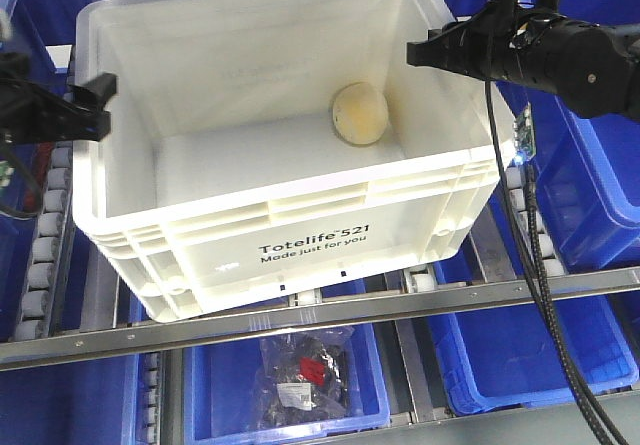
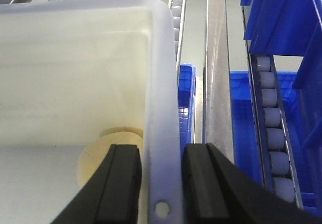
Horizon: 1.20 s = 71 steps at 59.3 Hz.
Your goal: Place moving items into box and shelve
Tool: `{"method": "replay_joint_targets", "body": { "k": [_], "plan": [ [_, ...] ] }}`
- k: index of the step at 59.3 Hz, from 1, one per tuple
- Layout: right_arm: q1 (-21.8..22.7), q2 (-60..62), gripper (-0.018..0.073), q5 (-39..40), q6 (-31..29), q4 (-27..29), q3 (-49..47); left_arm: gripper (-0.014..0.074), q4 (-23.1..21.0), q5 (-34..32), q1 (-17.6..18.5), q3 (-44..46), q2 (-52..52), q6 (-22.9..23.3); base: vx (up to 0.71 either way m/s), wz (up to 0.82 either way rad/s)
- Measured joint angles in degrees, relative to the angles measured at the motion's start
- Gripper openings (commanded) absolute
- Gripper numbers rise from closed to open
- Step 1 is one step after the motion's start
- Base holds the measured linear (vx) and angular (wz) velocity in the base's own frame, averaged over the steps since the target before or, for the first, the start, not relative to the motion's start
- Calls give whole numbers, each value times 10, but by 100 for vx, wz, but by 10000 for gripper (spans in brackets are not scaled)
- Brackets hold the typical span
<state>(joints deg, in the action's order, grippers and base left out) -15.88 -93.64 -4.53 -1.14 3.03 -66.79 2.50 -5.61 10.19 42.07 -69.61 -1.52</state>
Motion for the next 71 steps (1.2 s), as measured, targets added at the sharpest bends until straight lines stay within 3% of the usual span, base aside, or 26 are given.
{"method": "replay_joint_targets", "body": {
  "k": [10,35,57,62,71],
  "plan": [
    [-1,0,295,-1,0,0,0,677,1,6,1,0,33,0,0,0],
    [-1,0,295,-1,0,0,0,675,1,56,49,-43,195,0,0,0],
    [-1,0,295,-2,0,0,0,664,1,-17,50,-192,463,1,0,0],
    [-1,0,295,-2,0,0,0,663,1,-17,50,-220,504,15,0,0],
    [-1,0,295,-2,0,0,0,659,1,-13,50,-272,573,103,0,0]
  ]
}}
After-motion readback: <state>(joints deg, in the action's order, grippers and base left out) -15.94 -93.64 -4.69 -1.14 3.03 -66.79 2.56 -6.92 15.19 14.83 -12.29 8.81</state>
